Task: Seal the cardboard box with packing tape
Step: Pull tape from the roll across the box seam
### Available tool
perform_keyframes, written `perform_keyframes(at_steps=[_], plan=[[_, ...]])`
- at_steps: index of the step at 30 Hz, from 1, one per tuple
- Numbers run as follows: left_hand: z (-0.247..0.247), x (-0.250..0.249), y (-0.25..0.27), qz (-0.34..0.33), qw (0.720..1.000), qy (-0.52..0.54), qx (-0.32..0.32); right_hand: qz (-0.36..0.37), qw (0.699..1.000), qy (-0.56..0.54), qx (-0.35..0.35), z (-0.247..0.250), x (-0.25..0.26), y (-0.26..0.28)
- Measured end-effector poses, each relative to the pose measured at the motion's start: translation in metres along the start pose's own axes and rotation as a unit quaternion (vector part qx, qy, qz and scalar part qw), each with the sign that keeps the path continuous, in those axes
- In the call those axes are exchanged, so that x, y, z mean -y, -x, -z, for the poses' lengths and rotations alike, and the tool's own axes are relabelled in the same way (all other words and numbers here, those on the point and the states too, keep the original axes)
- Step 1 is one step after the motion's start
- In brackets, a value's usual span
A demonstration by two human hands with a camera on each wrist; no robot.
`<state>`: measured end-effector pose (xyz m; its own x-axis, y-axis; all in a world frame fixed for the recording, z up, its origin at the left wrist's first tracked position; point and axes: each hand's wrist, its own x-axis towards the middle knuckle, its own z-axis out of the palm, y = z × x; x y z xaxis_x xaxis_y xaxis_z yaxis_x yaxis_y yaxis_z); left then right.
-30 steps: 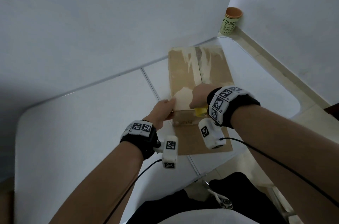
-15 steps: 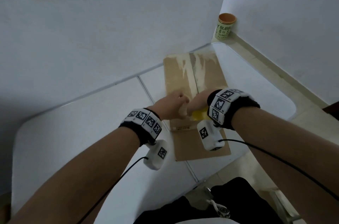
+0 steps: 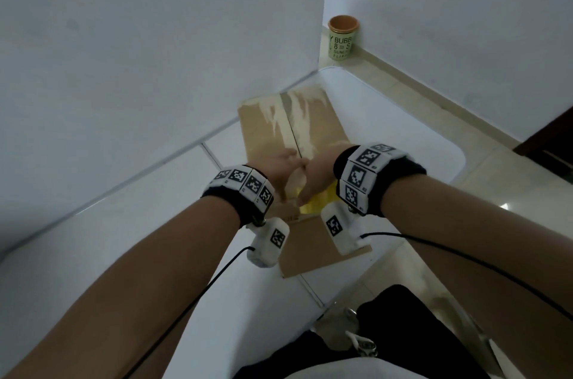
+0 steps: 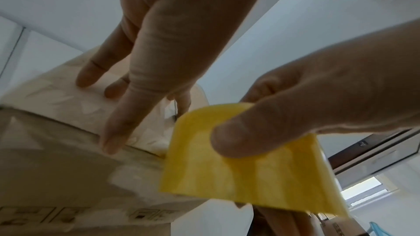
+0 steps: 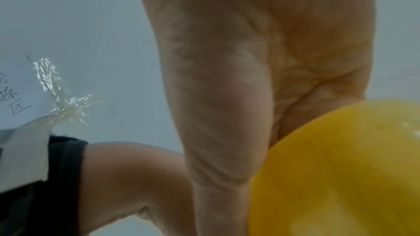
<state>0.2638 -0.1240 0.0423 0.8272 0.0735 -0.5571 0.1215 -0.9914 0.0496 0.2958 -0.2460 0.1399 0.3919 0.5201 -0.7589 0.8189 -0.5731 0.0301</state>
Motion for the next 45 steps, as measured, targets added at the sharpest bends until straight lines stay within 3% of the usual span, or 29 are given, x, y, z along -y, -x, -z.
perform_keyframes(at_steps=[6,9,15,20,26,35,45], plan=[[0.002,0.001,0.006,0.009,1.000,0.026,0.007,0.017,0.999,0.028,-0.006,-0.011,-0.016,-0.005],[0.006,-0.004,0.008,0.022,0.999,0.019,0.030,0.007,1.000,-0.016,-0.020,-0.019,-0.041,-0.005],[0.010,-0.016,0.009,0.052,0.998,0.011,0.040,-0.094,0.979,-0.058,-0.172,-0.032,-0.101,0.014],[0.010,-0.017,0.009,0.064,0.997,0.019,0.039,-0.127,0.976,-0.074,-0.159,-0.051,-0.108,0.008],[0.007,-0.021,0.006,0.072,0.997,0.019,0.036,-0.087,0.977,-0.096,-0.169,-0.060,-0.120,0.007],[0.013,-0.032,0.005,0.086,0.995,0.027,0.043,-0.091,0.977,-0.114,-0.157,-0.063,-0.128,0.006],[0.012,-0.045,0.006,0.092,0.996,0.002,-0.003,-0.062,0.954,-0.291,-0.035,-0.069,-0.152,0.012]])
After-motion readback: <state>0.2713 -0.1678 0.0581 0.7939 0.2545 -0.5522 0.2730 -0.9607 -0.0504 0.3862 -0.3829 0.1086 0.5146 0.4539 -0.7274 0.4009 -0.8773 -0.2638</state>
